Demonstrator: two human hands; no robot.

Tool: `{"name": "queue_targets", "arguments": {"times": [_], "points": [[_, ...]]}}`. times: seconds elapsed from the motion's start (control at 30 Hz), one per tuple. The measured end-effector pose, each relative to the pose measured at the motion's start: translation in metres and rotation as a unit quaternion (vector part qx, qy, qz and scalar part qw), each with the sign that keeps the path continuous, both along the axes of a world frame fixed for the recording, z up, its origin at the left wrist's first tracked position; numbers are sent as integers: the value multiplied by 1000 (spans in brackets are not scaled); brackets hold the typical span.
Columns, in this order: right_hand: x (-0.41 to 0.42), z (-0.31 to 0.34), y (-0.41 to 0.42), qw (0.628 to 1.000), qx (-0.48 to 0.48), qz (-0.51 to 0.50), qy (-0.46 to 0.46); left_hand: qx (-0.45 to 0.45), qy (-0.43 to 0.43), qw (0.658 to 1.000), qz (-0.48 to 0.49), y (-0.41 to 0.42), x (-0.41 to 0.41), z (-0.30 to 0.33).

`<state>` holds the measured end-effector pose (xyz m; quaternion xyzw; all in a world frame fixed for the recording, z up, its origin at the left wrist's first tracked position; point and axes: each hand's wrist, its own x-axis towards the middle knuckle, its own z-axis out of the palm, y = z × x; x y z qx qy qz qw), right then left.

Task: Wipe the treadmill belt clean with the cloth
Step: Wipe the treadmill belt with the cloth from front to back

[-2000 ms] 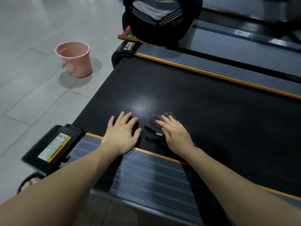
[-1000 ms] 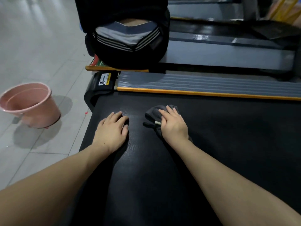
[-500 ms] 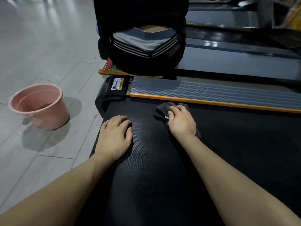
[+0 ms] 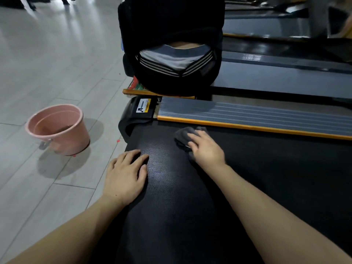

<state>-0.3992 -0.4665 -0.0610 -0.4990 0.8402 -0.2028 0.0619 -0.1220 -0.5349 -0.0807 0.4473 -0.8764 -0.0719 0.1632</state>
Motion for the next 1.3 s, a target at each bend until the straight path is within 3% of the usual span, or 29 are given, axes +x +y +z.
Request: {"name": "queue_targets", "arguments": {"times": [0.2, 0.4, 0.53, 0.9, 1.0, 1.17, 1.23, 1.3], "points": [[-20, 1, 29, 992, -49, -117, 7, -1, 22, 999, 46, -1, -5, 2], [56, -2, -73, 994, -49, 91, 19, 7, 30, 998, 57, -3, -2, 1], [69, -2, -105, 988, -46, 146, 18, 5, 16, 998, 54, -4, -3, 0], [2, 1, -26, 994, -74, 86, 6, -10, -14, 999, 31, 0, -8, 4], [23, 0, 16, 980, -107, 166, 2, -11, -23, 999, 20, 1, -8, 7], [45, 1, 102, 927, -82, 365, -26, -25, -19, 999, 6, 2, -6, 8], [22, 1, 79, 927, -70, 369, -13, -24, -27, 999, 0, 2, -7, 8], [-16, 0, 40, 953, -88, 289, 28, -23, -24, 999, -3, 2, -8, 6]]}}
